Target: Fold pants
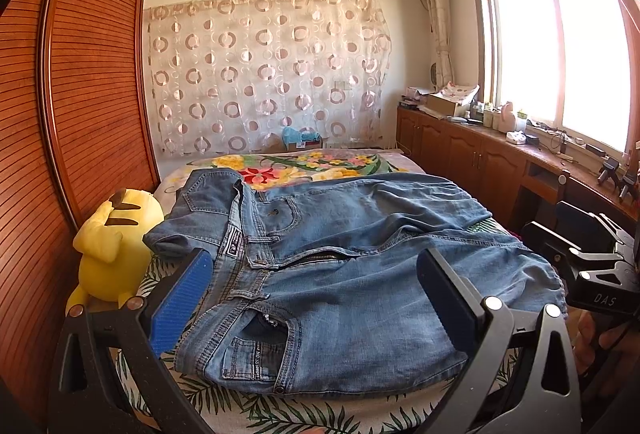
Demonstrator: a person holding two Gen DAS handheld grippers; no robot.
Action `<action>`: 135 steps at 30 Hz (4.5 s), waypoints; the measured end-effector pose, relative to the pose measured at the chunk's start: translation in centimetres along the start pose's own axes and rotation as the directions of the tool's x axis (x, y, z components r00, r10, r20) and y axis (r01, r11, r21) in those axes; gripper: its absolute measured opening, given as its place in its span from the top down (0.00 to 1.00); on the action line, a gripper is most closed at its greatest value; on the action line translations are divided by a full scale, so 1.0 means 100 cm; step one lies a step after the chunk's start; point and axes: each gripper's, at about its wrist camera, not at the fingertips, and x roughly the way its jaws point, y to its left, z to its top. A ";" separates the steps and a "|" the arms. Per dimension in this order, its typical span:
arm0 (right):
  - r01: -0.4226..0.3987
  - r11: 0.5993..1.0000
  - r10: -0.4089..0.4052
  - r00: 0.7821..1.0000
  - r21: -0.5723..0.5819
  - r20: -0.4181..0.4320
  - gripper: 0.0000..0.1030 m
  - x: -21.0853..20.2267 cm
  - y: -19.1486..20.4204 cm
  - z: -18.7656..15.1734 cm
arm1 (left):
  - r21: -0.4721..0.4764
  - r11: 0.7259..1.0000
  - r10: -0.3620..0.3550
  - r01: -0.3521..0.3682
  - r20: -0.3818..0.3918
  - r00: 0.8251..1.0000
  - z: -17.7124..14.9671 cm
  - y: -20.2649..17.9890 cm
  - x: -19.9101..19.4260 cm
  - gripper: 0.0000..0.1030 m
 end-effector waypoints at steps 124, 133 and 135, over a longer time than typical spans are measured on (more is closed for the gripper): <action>0.143 0.989 -0.123 0.935 0.037 -0.332 0.00 0.032 -0.052 -0.031 | -0.124 0.992 -0.053 0.019 -0.276 0.960 -0.099 0.115 0.066 0.79; 0.141 0.989 -0.118 0.937 0.047 -0.329 0.00 0.030 -0.055 -0.027 | -0.042 0.995 -0.092 0.087 -0.135 0.987 -0.029 0.091 0.061 0.82; 0.137 0.990 -0.116 0.939 0.043 -0.324 0.00 0.028 -0.054 -0.024 | -0.012 0.996 -0.086 0.085 -0.113 0.990 -0.013 0.082 0.068 0.83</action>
